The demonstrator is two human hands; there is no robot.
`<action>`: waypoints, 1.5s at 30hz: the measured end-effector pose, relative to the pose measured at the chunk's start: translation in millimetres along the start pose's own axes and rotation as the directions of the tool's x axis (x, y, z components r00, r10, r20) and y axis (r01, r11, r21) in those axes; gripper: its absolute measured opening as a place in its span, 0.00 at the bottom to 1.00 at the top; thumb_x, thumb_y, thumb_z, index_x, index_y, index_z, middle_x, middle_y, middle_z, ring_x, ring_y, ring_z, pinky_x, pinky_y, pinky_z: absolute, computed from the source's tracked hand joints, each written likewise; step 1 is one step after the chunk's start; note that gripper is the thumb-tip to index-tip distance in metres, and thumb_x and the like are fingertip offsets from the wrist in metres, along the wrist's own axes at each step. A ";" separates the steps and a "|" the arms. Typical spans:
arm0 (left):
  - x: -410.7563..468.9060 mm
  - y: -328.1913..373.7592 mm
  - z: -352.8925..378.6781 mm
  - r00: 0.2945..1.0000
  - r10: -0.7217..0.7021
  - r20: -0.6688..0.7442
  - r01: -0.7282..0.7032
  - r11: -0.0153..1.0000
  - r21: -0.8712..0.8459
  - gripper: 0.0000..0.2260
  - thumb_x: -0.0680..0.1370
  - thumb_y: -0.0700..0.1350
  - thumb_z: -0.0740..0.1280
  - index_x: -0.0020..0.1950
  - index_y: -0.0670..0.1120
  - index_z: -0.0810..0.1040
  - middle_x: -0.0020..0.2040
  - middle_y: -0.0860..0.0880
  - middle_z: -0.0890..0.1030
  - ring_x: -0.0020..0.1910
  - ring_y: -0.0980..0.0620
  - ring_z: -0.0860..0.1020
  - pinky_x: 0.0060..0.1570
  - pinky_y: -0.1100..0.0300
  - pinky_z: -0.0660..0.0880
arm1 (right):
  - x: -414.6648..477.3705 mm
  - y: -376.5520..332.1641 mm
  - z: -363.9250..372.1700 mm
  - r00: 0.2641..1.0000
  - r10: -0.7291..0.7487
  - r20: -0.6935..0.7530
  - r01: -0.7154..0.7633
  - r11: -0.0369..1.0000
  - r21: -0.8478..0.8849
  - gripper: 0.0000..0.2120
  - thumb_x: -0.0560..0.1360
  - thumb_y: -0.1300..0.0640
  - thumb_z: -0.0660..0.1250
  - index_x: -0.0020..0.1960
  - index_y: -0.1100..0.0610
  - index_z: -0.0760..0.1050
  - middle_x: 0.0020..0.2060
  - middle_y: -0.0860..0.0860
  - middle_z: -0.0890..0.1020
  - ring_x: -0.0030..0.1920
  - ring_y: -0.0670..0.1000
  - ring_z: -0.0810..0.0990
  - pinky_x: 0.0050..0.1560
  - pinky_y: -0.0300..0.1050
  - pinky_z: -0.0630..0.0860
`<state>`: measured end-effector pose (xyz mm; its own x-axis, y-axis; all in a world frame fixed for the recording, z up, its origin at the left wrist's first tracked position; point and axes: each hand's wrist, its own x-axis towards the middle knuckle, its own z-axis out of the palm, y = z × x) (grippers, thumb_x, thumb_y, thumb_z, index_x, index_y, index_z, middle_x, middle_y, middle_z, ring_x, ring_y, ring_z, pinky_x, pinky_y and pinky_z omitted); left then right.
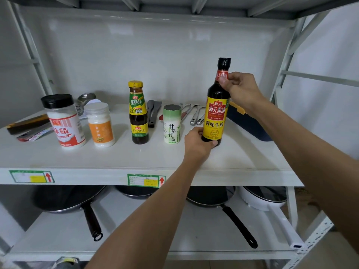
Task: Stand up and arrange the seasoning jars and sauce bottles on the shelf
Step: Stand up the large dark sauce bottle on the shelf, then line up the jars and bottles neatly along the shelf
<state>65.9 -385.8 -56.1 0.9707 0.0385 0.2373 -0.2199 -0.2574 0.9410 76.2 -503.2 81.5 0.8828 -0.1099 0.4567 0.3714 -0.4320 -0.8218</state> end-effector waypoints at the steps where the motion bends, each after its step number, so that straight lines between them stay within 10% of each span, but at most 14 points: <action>1: 0.3 0.0 0.4 1.000 -0.005 -0.003 0.005 1.000 -0.003 0.24 0.69 0.39 0.77 0.64 0.42 0.76 0.58 0.46 0.81 0.52 0.54 0.77 0.55 0.63 0.74 | 0.3 0.7 -0.4 1.000 0.000 0.008 0.000 1.000 -0.001 0.13 0.80 0.54 0.63 0.61 0.61 0.76 0.51 0.53 0.82 0.45 0.43 0.80 0.41 0.33 0.72; 25: -5.7 7.8 -3.2 0.999 -0.029 -0.021 0.029 1.000 -0.011 0.22 0.69 0.36 0.77 0.61 0.40 0.77 0.56 0.45 0.82 0.52 0.51 0.79 0.54 0.62 0.75 | -23.9 19.6 3.9 0.997 0.032 -0.069 -0.031 0.999 0.019 0.26 0.82 0.45 0.57 0.72 0.61 0.67 0.60 0.50 0.77 0.58 0.47 0.77 0.46 0.28 0.74; 29: -15.8 13.4 -14.9 0.997 -0.063 0.042 0.061 0.997 0.038 0.22 0.72 0.36 0.74 0.65 0.39 0.74 0.55 0.47 0.76 0.53 0.52 0.74 0.55 0.63 0.72 | -55.2 52.2 11.4 0.989 0.122 -0.082 -0.115 0.990 0.079 0.32 0.77 0.35 0.58 0.69 0.59 0.72 0.63 0.52 0.79 0.63 0.51 0.77 0.67 0.54 0.73; 36: -28.3 -12.0 -76.8 0.958 0.050 -0.282 0.006 0.980 0.197 0.16 0.72 0.36 0.73 0.57 0.41 0.73 0.51 0.48 0.75 0.48 0.53 0.73 0.47 0.66 0.70 | -84.4 87.2 38.1 0.949 0.299 0.098 -0.305 0.951 0.048 0.36 0.69 0.58 0.77 0.72 0.58 0.66 0.62 0.52 0.79 0.60 0.52 0.79 0.61 0.49 0.76; 45: -2.7 -22.2 -84.2 0.980 -0.044 -0.194 0.102 0.947 0.305 0.26 0.66 0.49 0.79 0.59 0.42 0.75 0.56 0.44 0.81 0.55 0.44 0.81 0.52 0.50 0.81 | -79.4 84.8 48.5 0.970 0.238 -0.045 -0.241 0.962 -0.127 0.31 0.68 0.55 0.78 0.67 0.58 0.71 0.60 0.54 0.80 0.53 0.50 0.78 0.52 0.42 0.75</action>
<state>60.0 -298.9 -57.3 0.9421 0.2359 0.2383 -0.0793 -0.5339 0.8418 51.6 -487.8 -41.0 0.9320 -0.2493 0.2631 0.1077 -0.5027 -0.8577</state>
